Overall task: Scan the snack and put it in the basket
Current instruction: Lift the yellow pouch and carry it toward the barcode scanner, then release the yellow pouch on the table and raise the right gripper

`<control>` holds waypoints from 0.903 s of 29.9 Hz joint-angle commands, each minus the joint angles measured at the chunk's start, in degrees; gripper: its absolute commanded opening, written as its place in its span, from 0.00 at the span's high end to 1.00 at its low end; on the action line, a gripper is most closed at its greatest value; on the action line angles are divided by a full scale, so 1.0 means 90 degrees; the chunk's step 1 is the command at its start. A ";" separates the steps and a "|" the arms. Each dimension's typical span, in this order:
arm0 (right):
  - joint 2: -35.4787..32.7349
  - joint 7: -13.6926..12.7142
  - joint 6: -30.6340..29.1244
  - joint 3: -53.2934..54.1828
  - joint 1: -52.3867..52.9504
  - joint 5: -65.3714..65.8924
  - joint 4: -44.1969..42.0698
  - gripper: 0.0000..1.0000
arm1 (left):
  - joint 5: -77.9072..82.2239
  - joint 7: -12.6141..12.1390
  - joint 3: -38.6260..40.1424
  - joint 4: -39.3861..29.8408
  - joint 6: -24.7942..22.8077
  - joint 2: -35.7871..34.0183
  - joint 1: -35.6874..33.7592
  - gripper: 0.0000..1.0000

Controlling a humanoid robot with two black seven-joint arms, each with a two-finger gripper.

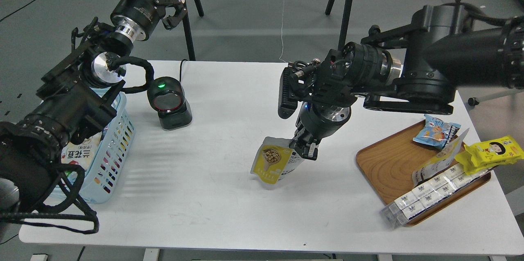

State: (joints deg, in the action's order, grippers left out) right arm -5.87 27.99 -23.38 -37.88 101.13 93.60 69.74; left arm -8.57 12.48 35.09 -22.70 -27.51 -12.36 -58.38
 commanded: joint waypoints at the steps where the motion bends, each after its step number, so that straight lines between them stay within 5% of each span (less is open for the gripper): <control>1: 0.0213 0.0001 0.0000 0.0000 -0.0006 0.0010 -0.0063 1.00 | -0.0005 0.0009 0.0007 0.0013 0.0009 0.0016 0.0002 0.00; 27: 0.0653 0.0001 -0.0029 -0.0020 -0.0075 0.0078 -0.0414 0.97 | -0.0015 0.0019 0.0017 0.0023 0.0009 0.0133 -0.0017 0.00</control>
State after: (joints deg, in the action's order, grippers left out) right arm -0.02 28.00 -23.64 -38.06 100.21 94.23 65.94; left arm -8.62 12.68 35.25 -22.49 -27.38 -11.17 -58.61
